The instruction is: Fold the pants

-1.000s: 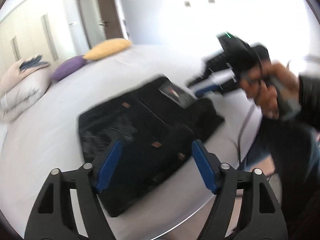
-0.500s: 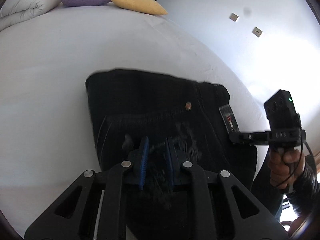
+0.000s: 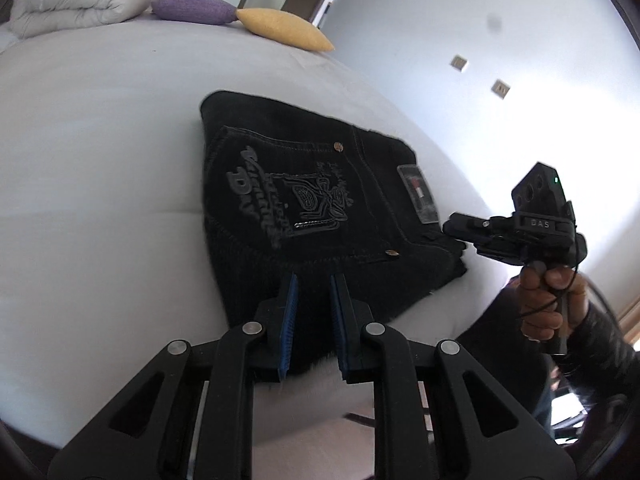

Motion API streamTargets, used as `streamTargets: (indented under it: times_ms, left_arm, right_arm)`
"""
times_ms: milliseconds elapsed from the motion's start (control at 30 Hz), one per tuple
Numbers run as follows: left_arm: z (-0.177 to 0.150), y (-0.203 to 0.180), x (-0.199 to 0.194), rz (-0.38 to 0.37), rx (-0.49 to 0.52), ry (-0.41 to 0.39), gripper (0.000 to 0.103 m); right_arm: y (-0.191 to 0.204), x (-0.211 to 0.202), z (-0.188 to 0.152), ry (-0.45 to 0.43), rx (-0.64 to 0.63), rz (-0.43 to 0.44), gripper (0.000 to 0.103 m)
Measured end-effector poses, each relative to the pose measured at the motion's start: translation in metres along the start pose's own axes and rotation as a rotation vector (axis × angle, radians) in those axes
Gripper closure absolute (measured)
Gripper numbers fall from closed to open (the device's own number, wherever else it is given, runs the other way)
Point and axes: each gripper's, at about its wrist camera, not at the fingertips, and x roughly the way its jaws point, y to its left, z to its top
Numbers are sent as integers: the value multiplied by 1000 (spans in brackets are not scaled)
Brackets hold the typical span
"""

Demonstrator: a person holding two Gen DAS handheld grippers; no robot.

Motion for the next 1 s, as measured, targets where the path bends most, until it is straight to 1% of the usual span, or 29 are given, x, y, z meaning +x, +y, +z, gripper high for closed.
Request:
streamTargets:
  times_ms: [33,67,100,133,200,267,367,400,433,500,533,567,633,700,767,800,833,900,933,967,1000]
  left_arm:
    - [2,3,-6,-4,-12,-6,87]
    - [6,8,-10,5,-24,-14,87]
    - [13,17,-14,28,-44,-22,86]
    - [21,26,-13,45,-70,-20,85]
    - [35,42,-10,52,-129,-19,85]
    - [46,51,-1,30,-161,-7,85]
    - [56,60,21,-1,-200,54,85]
    - [58,62,29,-12,-213,70,85]
    - [60,64,33,-16,-225,75,80]
    - [61,70,31,-59,-264,65,49]
    - [62,72,31,-74,-281,51,23]
    - [64,74,29,-86,-295,36,19]
    - [65,77,26,-114,-310,30,19]
    - [67,79,29,-125,-309,53,19]
    - [69,78,38,-143,-308,92,19]
    - [71,77,48,-152,-302,127,19]
    - [71,77,52,-148,-293,152,19]
    - [75,73,63,-137,-263,175,20]
    - [79,71,69,-130,-254,190,22]
    - [81,69,74,-120,-250,201,36]
    - [85,66,81,-108,-244,224,47]
  right_arm:
    - [2,-8,4,-27,-6,-19,65]
    - [3,-14,8,-50,-12,-40,48]
    - [3,-19,14,-69,-14,-50,45]
    - [-1,-23,15,-72,-12,-48,45]
    - [-5,-19,23,-58,4,-73,45]
    - [-11,-5,32,-9,30,-102,45]
    - [-26,20,42,64,84,-125,45]
    - [-31,25,45,66,104,-123,46]
    - [-34,26,47,58,115,-111,46]
    - [-38,29,52,60,140,-94,46]
    - [-39,30,54,65,140,-94,46]
    - [-39,32,56,72,136,-93,45]
    - [-38,37,58,89,120,-93,44]
    - [-34,44,60,111,103,-99,44]
    - [-32,50,62,128,96,-93,43]
    - [-30,52,63,137,91,-92,40]
    - [-28,55,63,146,84,-96,40]
    - [-23,61,64,162,67,-103,39]
    - [-20,64,65,173,56,-103,39]
    - [-18,66,64,179,48,-104,40]
    - [-17,68,64,189,41,-111,47]
